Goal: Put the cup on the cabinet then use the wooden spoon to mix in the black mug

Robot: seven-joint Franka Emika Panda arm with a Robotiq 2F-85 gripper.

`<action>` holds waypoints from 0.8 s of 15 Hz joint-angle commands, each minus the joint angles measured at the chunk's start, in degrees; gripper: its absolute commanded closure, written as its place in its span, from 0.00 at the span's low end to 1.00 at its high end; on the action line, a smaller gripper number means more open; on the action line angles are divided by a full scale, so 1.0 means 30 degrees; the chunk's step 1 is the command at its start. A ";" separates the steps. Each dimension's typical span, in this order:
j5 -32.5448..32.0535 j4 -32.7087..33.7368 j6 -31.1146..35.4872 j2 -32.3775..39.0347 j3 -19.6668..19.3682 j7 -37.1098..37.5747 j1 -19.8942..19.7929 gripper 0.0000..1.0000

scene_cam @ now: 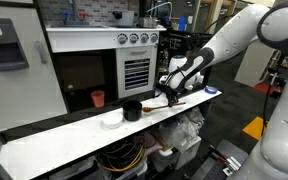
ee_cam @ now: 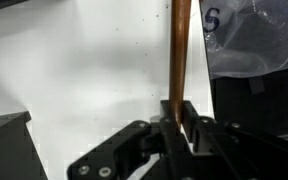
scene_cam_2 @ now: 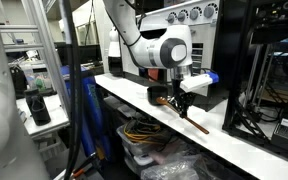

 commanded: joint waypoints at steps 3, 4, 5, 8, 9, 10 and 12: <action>0.1068 0.0398 0.0885 0.1259 0.1032 -0.1063 -0.1120 0.96; 0.1095 0.0419 0.0924 0.1380 0.1121 -0.1064 -0.1201 0.96; 0.1101 0.0460 0.0976 0.1505 0.1208 -0.1088 -0.1286 0.96; 0.1046 0.0504 0.1037 0.1722 0.1420 -0.1132 -0.1498 0.96; 0.1041 0.0498 0.1044 0.1748 0.1476 -0.1145 -0.1568 0.96; 0.1040 0.0502 0.1067 0.1791 0.1525 -0.1154 -0.1629 0.96; 0.1052 0.0498 0.1112 0.1878 0.1597 -0.1166 -0.1752 0.96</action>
